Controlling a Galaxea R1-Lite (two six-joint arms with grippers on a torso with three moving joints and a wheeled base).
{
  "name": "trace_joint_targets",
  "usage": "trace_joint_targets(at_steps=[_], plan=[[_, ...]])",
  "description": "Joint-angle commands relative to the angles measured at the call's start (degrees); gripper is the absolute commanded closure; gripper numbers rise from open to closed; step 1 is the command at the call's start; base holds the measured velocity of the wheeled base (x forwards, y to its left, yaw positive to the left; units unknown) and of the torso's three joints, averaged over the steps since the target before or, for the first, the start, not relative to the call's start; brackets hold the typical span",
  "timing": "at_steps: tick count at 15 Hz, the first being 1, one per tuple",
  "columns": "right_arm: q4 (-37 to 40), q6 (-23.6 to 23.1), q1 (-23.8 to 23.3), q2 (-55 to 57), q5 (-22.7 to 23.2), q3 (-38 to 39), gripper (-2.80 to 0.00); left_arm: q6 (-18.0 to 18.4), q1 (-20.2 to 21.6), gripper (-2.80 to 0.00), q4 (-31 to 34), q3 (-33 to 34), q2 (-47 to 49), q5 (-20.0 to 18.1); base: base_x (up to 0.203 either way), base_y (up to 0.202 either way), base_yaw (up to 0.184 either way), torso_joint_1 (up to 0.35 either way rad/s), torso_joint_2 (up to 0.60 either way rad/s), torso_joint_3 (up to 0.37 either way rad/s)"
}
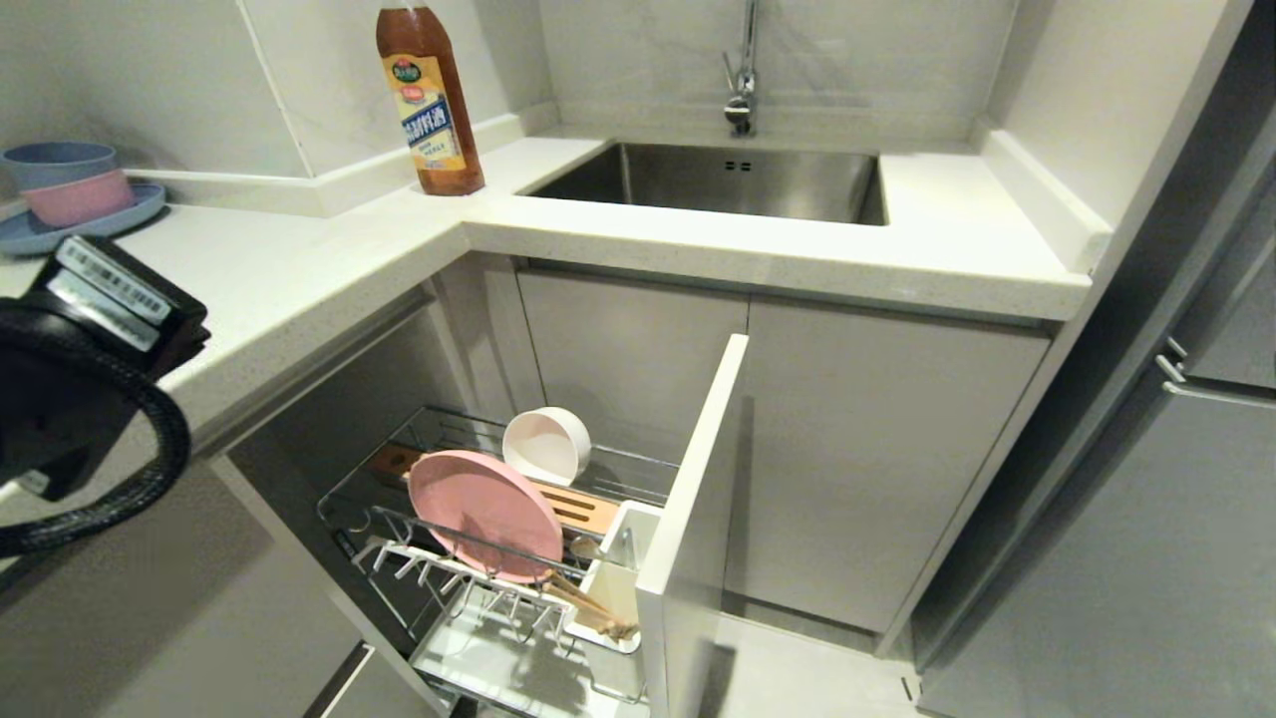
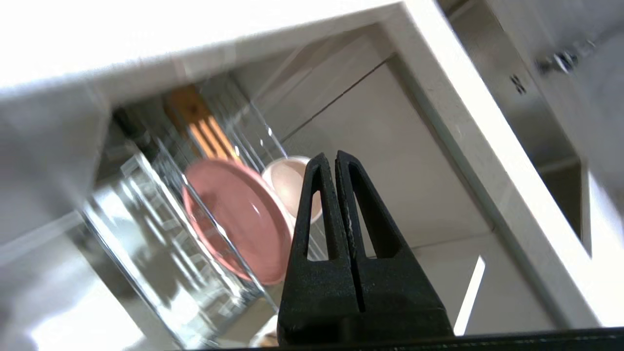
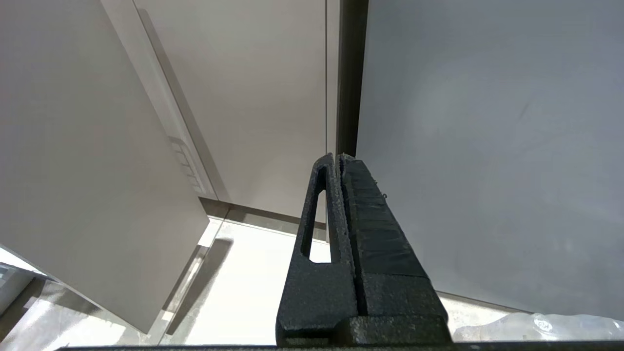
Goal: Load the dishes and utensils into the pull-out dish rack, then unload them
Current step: Take the plate out of the cupboard
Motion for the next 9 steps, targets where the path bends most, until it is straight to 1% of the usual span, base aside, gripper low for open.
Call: trace_joint_targets(at_steps=[1, 2, 4, 5, 7, 9], plan=[[0.0, 0.0, 0.1, 0.0, 0.0, 0.1, 0.00, 4.7, 0.3, 0.00, 0.1, -0.4, -3.8, -0.2, 0.000, 0.000, 0.000, 0.000, 0.00, 0.000], [0.0, 0.0, 0.1, 0.0, 0.0, 0.1, 0.00, 8.7, 0.7, 0.00, 0.1, -0.9, -5.4, -0.9, 0.000, 0.000, 0.000, 0.000, 0.00, 0.000], [0.0, 0.0, 0.0, 0.0, 0.0, 0.1, 0.00, 14.6, 2.1, 0.00, 0.1, -1.3, -8.4, -3.7, 0.000, 0.000, 0.000, 0.000, 0.00, 0.000], [0.0, 0.0, 0.1, 0.0, 0.0, 0.1, 0.00, 16.8, 3.9, 0.00, 0.1, -1.3, -10.1, -5.7, 0.000, 0.000, 0.000, 0.000, 0.00, 0.000], [0.0, 0.0, 0.1, 0.0, 0.0, 0.2, 0.00, 21.0, 9.1, 0.00, 0.2, -1.4, -13.2, -10.0, 0.000, 0.000, 0.000, 0.000, 0.00, 0.000], [0.0, 0.0, 0.1, 0.0, 0.0, 0.1, 0.00, 26.1, 14.8, 0.00, 0.3, -1.3, -17.3, -16.3, 0.000, 0.000, 0.000, 0.000, 0.00, 0.000]])
